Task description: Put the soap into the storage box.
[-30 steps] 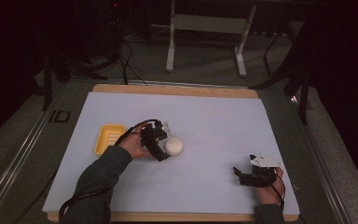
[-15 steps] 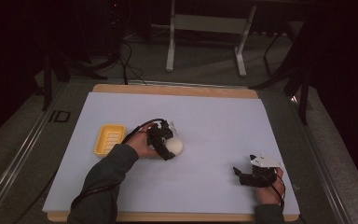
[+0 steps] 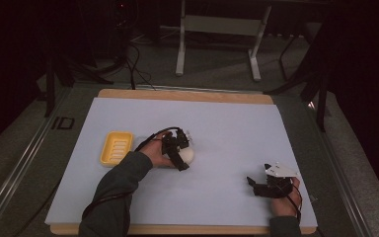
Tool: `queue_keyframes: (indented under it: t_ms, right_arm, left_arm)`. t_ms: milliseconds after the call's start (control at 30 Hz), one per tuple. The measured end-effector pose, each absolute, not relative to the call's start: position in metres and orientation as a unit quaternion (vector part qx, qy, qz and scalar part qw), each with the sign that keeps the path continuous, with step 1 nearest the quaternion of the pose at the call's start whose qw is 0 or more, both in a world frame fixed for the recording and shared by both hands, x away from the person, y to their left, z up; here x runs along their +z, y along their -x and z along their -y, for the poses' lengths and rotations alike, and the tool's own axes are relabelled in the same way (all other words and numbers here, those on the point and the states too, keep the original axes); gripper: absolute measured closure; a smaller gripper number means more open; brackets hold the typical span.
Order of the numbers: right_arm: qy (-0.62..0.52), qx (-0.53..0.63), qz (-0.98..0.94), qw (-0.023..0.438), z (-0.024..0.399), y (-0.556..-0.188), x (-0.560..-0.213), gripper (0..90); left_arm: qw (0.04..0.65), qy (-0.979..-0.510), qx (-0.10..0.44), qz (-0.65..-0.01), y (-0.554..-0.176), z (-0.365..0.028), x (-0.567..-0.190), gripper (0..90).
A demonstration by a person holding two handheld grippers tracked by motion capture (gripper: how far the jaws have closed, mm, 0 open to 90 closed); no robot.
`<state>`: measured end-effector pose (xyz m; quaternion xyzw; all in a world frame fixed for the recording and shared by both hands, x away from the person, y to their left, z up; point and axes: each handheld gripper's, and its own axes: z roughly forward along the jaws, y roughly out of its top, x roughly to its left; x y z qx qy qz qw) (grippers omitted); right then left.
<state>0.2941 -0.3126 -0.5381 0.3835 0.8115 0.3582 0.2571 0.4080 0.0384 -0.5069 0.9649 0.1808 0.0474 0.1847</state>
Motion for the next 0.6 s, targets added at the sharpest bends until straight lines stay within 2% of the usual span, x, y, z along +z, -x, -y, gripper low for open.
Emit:
queue_keyframes:
  t_ms: [200,267,600]
  right_arm:
    - [-0.383,0.359,-0.811,0.257,0.3127,-0.2941,-0.5381,14.7]
    - [-0.383,0.359,-0.811,0.257,0.3128,-0.2941,-0.5381,14.7]
    - [-0.383,0.359,-0.812,0.256,0.3127,-0.2942,-0.5382,14.7]
  left_arm:
    - [0.184,-0.965,0.038,-0.182,-0.4103,-0.0359,-0.5099,6.5]
    - [0.175,-0.969,0.033,-0.173,-0.4120,-0.0343,-0.5102,13.0]
    - [0.155,-0.973,0.028,-0.167,-0.4173,-0.0306,-0.5088,18.6]
